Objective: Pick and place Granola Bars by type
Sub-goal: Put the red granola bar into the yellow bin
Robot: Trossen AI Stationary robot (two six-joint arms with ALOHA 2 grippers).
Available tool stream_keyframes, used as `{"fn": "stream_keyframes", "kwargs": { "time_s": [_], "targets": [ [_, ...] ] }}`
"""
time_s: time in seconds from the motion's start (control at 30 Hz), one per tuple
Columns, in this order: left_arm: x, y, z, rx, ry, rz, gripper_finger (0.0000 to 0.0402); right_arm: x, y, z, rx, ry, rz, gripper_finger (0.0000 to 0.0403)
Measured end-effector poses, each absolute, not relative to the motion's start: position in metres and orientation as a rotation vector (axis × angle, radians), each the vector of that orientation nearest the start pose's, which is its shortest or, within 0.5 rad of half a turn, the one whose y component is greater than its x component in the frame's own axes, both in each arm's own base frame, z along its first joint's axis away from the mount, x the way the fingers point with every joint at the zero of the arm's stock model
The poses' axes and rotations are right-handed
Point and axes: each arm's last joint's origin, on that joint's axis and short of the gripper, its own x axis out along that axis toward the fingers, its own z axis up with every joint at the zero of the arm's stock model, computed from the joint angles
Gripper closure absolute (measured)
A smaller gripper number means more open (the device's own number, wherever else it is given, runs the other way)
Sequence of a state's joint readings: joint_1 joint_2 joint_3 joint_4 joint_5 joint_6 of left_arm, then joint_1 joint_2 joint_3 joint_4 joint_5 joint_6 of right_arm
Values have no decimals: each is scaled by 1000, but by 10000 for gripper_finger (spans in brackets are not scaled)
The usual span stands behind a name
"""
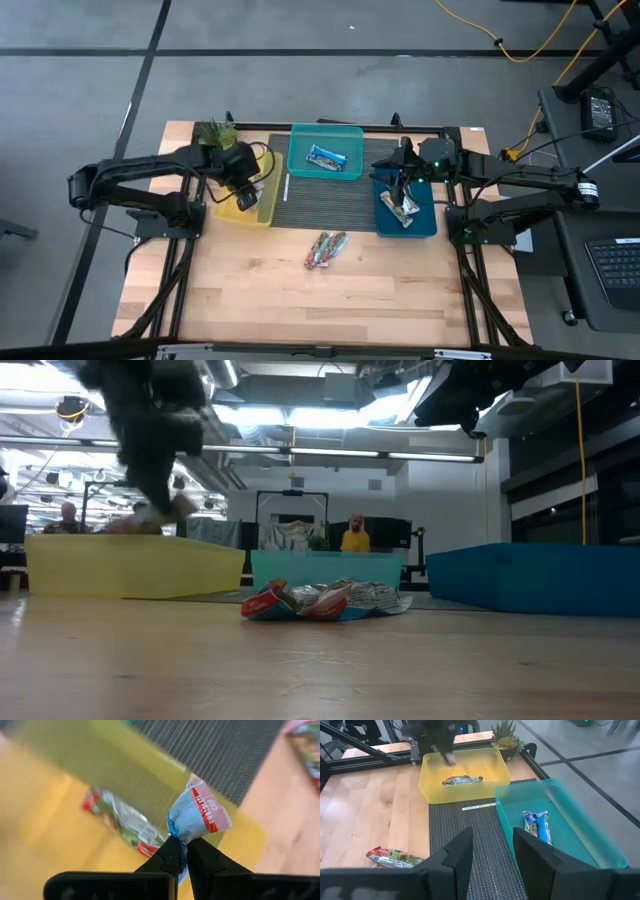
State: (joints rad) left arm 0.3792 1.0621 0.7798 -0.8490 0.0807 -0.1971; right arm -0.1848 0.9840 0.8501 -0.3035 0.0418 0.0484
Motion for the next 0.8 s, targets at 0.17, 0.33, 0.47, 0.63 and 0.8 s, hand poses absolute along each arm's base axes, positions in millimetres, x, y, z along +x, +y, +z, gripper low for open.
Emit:
{"fn": "stream_keyframes", "kwargs": {
  "time_s": [0.17,0.33,0.47,0.63,0.8],
  "targets": [
    [167,67,196,-549,1051,462,386,208,-40,309,79,432,-234,260],
    [159,68,177,-598,1062,562,382,208,-40,309,82,431,-236,260],
    [154,69,173,-603,1097,581,354,208,-40,309,108,428,-242,260],
    [156,70,179,-589,1097,549,291,208,-40,309,108,428,-242,260],
    [167,75,205,-550,1033,522,230,208,-40,309,108,428,-242,260]
  ]
}}
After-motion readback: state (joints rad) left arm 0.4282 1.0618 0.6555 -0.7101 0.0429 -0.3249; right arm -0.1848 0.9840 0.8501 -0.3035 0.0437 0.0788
